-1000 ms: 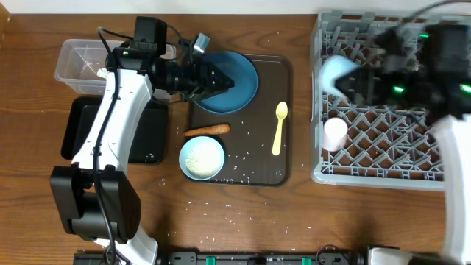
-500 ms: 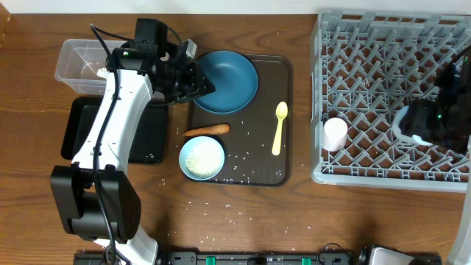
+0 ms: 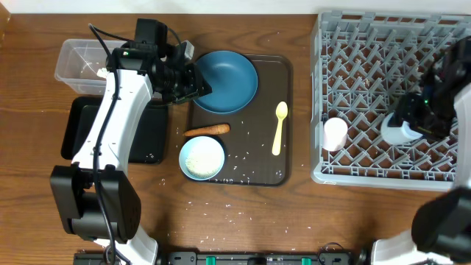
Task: Sort waste into correct bins and load items into the dishwasher rack
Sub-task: 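Place the light-blue cup upside down in the rack with the right gripper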
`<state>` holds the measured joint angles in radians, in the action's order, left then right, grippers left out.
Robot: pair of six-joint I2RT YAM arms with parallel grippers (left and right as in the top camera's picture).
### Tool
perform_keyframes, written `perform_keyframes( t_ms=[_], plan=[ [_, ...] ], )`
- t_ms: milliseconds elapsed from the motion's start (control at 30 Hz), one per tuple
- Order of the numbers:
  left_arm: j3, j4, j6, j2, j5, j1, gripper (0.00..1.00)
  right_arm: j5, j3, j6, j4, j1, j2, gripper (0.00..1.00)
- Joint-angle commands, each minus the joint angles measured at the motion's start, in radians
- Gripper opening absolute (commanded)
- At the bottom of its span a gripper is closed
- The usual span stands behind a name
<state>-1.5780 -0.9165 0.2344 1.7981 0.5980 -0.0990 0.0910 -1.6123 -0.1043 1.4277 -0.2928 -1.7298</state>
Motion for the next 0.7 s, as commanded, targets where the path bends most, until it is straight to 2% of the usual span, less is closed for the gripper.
perform_keyframes(
  t_ms=[0, 267, 500, 633, 667],
  plan=[
    [0.012, -0.006, -0.013, -0.004, -0.013, 0.002, 0.3, 0.082, 0.006, 0.047, -0.004, -0.006, -0.051, 0.6],
    [0.012, -0.022, -0.013, -0.004, -0.013, 0.002, 0.31, 0.058, 0.006, 0.048, -0.016, 0.005, -0.151, 0.62],
    [0.012, -0.035, -0.013, -0.004, -0.013, 0.002, 0.3, 0.045, 0.006, 0.031, -0.04, 0.005, -0.165, 0.63],
    [0.012, -0.035, -0.013, -0.004, -0.013, 0.002, 0.31, 0.044, 0.006, 0.031, -0.035, 0.005, -0.165, 0.71],
    [0.012, -0.035, -0.013, -0.004, -0.013, 0.002, 0.31, 0.044, 0.006, 0.031, -0.031, 0.005, -0.165, 0.77]
  ],
)
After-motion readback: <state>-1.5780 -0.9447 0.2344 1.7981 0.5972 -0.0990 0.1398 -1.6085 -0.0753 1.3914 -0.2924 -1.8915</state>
